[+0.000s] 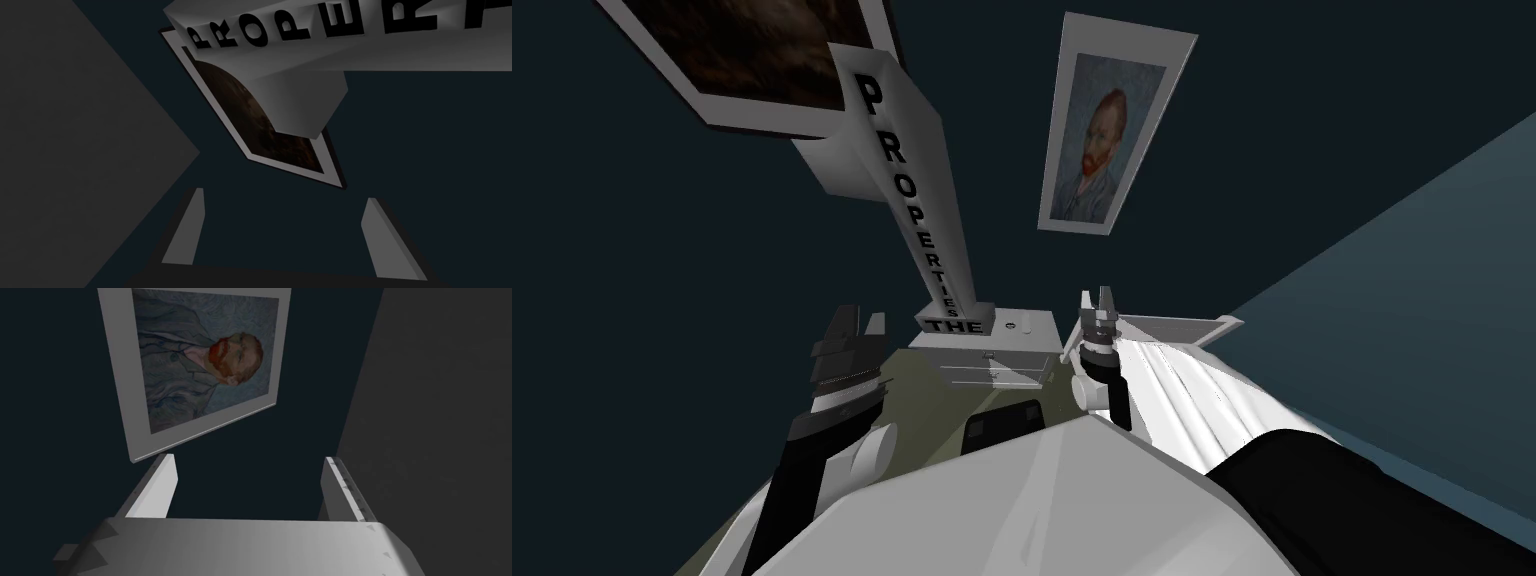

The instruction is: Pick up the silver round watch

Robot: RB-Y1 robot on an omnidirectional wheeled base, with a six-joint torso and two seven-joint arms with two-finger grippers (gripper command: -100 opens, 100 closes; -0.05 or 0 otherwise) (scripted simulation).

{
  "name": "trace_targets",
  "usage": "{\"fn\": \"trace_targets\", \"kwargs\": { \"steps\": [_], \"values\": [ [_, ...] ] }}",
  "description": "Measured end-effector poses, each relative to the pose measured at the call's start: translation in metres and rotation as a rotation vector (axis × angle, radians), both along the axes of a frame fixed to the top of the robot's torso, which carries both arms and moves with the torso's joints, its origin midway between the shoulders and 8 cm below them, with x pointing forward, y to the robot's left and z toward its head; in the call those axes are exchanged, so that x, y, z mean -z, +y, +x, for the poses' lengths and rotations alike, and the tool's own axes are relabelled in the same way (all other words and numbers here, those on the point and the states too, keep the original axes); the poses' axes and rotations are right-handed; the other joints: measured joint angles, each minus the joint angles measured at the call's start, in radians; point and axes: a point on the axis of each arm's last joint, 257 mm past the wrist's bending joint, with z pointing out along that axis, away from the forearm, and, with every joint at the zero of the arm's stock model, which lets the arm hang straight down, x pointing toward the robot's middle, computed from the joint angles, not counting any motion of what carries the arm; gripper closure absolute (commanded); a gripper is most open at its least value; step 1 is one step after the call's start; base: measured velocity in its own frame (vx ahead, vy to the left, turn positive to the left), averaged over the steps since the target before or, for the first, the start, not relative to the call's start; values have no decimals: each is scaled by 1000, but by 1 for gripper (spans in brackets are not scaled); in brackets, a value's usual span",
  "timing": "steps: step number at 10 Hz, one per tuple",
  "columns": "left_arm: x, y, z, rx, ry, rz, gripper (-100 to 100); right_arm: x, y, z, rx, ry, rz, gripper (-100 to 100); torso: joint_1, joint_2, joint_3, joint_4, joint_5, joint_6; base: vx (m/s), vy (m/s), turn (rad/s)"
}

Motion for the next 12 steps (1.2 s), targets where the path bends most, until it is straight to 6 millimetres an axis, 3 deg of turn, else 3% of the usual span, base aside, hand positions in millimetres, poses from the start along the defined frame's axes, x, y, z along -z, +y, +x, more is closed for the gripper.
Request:
{"fn": "trace_targets", "kwargs": {
  "steps": [5, 8, 12],
  "values": [
    [0, 0, 0, 0, 0, 0, 0, 22, 16, 14, -4, 66, -203, -100, -6, 5, 3, 1, -1, 0, -63, -67, 44],
    [0, 0, 0, 0, 0, 0, 0, 51, 32, 28, 11, 129, -392, -100, -7, 6, 3, 1, -2, 0, -75, -80, 69],
    [0, 0, 0, 0, 0, 0, 0, 84, 36, 40, 20, 182, -556, -100, -3, 2, 1, 0, -1, 0, -46, -45, 83]
  ]
}}
